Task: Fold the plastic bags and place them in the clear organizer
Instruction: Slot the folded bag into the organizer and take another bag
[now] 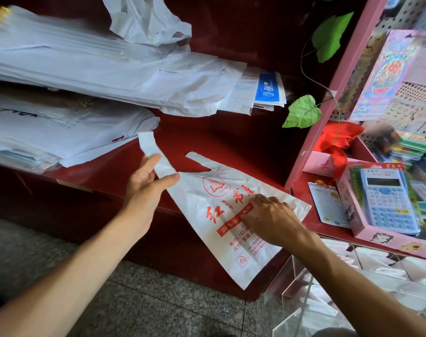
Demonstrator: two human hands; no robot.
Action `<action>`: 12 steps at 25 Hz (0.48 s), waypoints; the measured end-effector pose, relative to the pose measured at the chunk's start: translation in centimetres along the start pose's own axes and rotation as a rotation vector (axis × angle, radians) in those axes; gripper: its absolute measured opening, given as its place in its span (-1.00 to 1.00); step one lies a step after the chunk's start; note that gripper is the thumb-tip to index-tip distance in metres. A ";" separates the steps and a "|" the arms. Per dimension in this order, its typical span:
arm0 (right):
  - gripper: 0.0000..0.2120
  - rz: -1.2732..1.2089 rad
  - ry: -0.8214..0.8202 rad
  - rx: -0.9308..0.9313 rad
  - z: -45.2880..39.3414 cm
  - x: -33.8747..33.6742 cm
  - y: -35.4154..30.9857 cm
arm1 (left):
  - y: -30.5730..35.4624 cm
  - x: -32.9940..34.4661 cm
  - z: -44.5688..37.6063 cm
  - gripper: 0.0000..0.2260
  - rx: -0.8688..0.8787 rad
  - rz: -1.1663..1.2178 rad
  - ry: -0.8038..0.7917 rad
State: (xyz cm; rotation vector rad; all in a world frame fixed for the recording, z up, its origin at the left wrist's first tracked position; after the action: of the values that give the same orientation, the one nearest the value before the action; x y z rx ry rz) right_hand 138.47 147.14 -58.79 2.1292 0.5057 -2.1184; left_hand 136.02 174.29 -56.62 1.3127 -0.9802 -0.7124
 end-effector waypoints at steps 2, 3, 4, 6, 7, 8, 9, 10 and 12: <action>-0.44 0.102 -0.010 -0.032 0.0 0.2 -0.1 | -0.9 -0.9 0.0 -0.19 -0.107 -0.376 0.070; -0.41 0.136 -0.012 -0.042 -0.1 0.2 -0.1 | -1.2 -1.1 0.4 -0.19 -0.135 -0.574 0.075; -0.40 0.155 -0.014 -0.042 -0.2 0.3 -0.2 | -1.3 -1.2 0.6 -0.21 -0.098 -0.738 0.069; -0.39 0.176 -0.009 -0.019 -0.5 0.5 -0.4 | -0.5 -0.6 0.8 -0.36 0.172 -0.923 0.034; -0.39 0.196 0.004 -0.004 -0.8 0.5 -0.5 | -0.2 0.2 1.1 -0.48 0.336 -0.949 -0.020; -0.38 0.223 0.017 0.010 -1.1 0.6 -0.7 | -0.1 1.1 1.7 -0.58 0.431 -0.973 -0.102; -0.39 0.243 0.023 0.026 -1.4 0.7 -0.8 | -0.4 2.2 2.3 -0.58 0.471 -1.003 -0.223; -0.39 0.245 0.023 0.044 -1.6 0.7 -1.1 | -0.9 3.4 3.1 -0.49 0.481 -1.049 -0.364; -0.40 0.217 0.046 0.055 -1.6 0.7 -1.5 | -2.8 4.7 4.4 -0.40 0.446 -1.249 -0.610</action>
State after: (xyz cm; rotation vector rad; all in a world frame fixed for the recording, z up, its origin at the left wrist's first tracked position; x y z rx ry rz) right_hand 139.56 149.12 -59.23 2.1550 0.2100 -1.9907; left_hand 134.49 167.72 -58.64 2.1617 -0.6988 -2.0094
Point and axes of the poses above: each hand's wrist, its own z-axis away from the middle knuckle, its own x-axis out of the palm, y = z × x, the point moved 6 cm from there along -z, towards the middle knuckle, and after that the axes turned 6 degrees about y, right-handed, at the moved point
